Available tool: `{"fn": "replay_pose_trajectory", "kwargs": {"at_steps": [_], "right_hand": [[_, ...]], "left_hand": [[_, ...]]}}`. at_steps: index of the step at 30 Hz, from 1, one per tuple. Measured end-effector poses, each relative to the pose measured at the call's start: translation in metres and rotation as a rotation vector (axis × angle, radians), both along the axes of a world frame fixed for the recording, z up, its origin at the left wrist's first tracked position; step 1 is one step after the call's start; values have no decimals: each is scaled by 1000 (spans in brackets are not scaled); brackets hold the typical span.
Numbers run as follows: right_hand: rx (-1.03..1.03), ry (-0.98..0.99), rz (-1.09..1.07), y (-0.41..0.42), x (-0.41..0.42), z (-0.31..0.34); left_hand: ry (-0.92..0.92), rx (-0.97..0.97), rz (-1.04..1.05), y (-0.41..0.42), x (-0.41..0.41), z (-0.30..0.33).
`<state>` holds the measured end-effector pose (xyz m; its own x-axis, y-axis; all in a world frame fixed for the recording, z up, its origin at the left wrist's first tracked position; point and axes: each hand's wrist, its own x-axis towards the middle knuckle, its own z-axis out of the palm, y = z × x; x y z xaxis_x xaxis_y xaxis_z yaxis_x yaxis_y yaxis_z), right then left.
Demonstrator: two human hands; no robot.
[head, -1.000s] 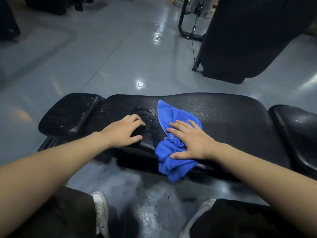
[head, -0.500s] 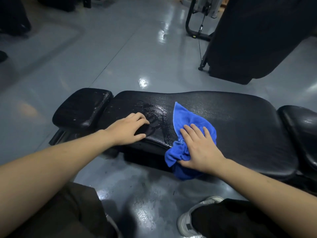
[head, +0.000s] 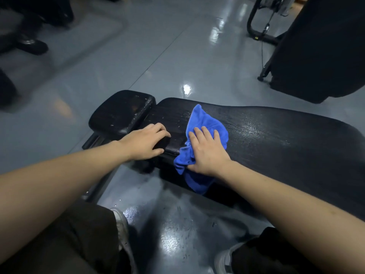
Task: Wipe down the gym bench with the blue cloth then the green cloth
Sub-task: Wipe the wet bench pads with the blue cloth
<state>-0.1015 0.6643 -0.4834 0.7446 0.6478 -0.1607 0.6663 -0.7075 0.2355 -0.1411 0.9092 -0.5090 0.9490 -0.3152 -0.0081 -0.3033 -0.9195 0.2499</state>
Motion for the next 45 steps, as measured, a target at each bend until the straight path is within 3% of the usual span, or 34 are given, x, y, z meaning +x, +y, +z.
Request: {"fn": "replay_pose_trajectory", "kwargs": {"at_steps": [20,27,35,45], "right_hand": [[15,39,-39,-80,-17,15],[-66,43,-92,-36,-11,8],[-60,72,8,30,13,-3],[-2,56,69,-4,12,-2]], "left_hand": [[32,18,17,-9,9,7],[10,-29,14,-3,7,-1],[5,-95,2,2,13,-3],[28,-91,-2,-2,11,0]]}}
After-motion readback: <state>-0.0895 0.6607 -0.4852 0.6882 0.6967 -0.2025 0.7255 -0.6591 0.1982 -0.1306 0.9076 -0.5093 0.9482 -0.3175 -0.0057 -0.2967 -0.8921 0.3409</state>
